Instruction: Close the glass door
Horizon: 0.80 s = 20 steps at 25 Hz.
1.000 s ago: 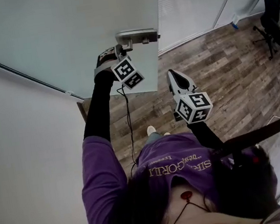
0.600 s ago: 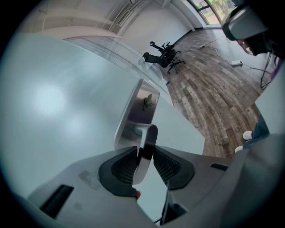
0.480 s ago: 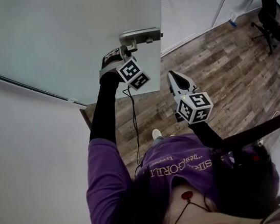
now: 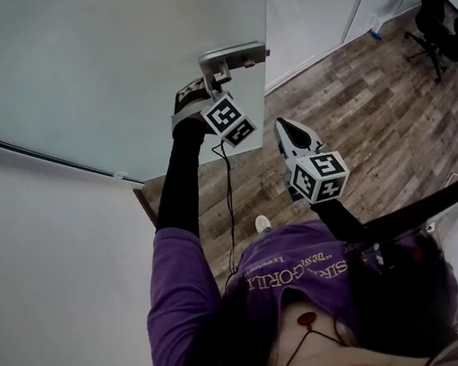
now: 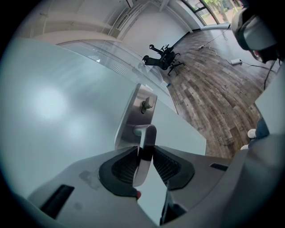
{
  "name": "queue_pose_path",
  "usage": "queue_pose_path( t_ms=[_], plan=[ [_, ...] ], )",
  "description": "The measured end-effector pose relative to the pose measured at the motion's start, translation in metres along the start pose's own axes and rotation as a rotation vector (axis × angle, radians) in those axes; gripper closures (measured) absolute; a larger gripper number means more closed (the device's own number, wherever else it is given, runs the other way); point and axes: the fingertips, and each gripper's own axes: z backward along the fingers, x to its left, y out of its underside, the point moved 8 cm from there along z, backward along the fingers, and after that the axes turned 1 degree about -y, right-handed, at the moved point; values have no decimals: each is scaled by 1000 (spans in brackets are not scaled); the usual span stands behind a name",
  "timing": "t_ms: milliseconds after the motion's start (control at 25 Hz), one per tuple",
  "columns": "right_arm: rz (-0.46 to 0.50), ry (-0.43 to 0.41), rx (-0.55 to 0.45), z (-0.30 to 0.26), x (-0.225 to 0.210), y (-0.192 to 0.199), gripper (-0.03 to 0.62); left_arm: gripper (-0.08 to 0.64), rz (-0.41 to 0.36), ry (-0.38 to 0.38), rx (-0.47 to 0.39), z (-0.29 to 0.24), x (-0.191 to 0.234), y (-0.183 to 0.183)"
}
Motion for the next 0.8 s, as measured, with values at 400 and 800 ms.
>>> queue_pose_path(
  t_ms=[400, 800],
  plan=[
    [-2, 28, 15, -16, 2, 0, 606, 449, 17, -6, -2, -22, 16, -3],
    [6, -33, 25, -41, -21, -20, 606, 449, 40, 22, 40, -37, 30, -10]
  ],
)
